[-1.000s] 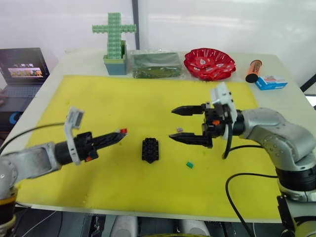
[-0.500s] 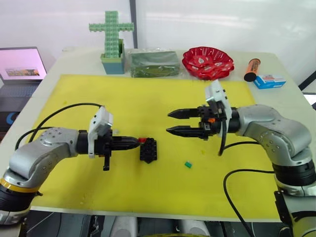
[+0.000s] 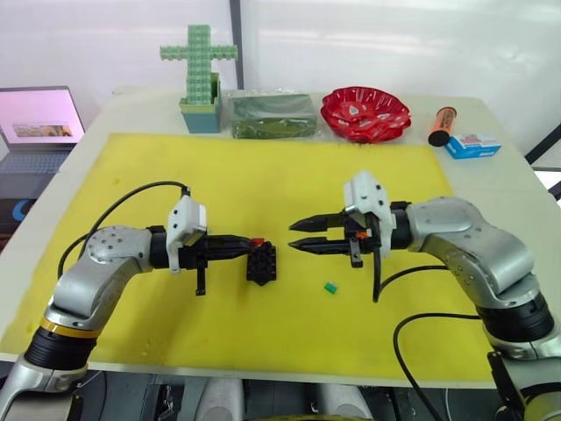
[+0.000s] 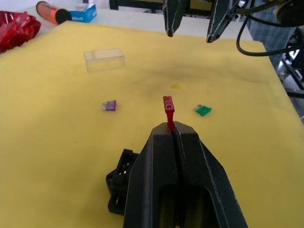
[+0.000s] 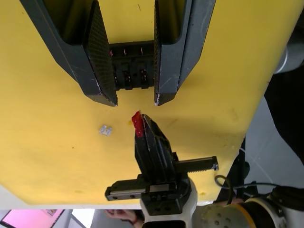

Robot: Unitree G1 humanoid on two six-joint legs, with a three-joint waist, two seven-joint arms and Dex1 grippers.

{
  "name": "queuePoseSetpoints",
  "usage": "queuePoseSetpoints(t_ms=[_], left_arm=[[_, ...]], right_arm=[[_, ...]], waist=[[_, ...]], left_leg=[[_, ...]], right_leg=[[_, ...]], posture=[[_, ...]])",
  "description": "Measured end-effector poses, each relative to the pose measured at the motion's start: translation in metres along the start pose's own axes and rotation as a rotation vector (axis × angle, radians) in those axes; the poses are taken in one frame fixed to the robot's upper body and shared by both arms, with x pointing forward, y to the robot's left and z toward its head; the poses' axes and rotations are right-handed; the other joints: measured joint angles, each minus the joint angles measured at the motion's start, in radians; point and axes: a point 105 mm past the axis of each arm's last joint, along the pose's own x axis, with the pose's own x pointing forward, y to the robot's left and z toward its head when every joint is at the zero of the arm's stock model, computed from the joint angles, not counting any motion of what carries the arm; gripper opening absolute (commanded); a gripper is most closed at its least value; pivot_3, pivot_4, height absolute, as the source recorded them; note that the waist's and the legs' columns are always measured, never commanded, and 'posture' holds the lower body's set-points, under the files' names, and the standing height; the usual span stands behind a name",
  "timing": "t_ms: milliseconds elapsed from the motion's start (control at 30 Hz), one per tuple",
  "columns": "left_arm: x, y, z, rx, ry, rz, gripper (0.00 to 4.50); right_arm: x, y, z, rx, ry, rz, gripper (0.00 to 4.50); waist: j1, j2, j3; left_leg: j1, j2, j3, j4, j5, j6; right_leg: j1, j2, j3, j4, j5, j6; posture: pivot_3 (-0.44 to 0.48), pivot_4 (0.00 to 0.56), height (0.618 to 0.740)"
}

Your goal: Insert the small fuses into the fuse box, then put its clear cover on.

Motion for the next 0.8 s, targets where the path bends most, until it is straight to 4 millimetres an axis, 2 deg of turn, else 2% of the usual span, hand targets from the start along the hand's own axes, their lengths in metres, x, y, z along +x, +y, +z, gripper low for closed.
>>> queuePoseSetpoints(t_ms=[100, 300, 800], left_arm=[[0.002, 0.000, 0.004, 0.046, -0.006, -0.012, 0.00], [0.004, -0.003, 0.000, 0.132, 0.012, -0.055, 0.00], [0.010, -0.005, 0.005, 0.167, 0.009, -0.080, 0.00]], right_arm=[[0.002, 0.000, -0.001, -0.014, -0.001, 0.005, 1.26], [0.010, 0.003, -0.004, -0.038, 0.006, 0.020, 1.26], [0.021, -0.001, -0.007, -0.048, 0.018, 0.018, 1.26]], waist=[[0.000, 0.000, 0.000], [0.001, 0.000, 0.000], [0.001, 0.000, 0.000]], left_leg=[[0.000, 0.000, 0.000, 0.000, 0.000, 0.000], [0.000, 0.000, 0.000, -0.001, 0.000, 0.000], [0.000, 0.000, 0.000, 0.001, 0.000, 0.000]], right_leg=[[0.000, 0.000, 0.000, 0.000, 0.000, 0.000], [0.000, 0.000, 0.000, 0.000, 0.000, 0.001], [0.001, 0.000, 0.000, 0.002, 0.001, 0.001]], posture=[[0.000, 0.150, 0.740], [0.000, 0.150, 0.740], [0.000, 0.150, 0.740]])
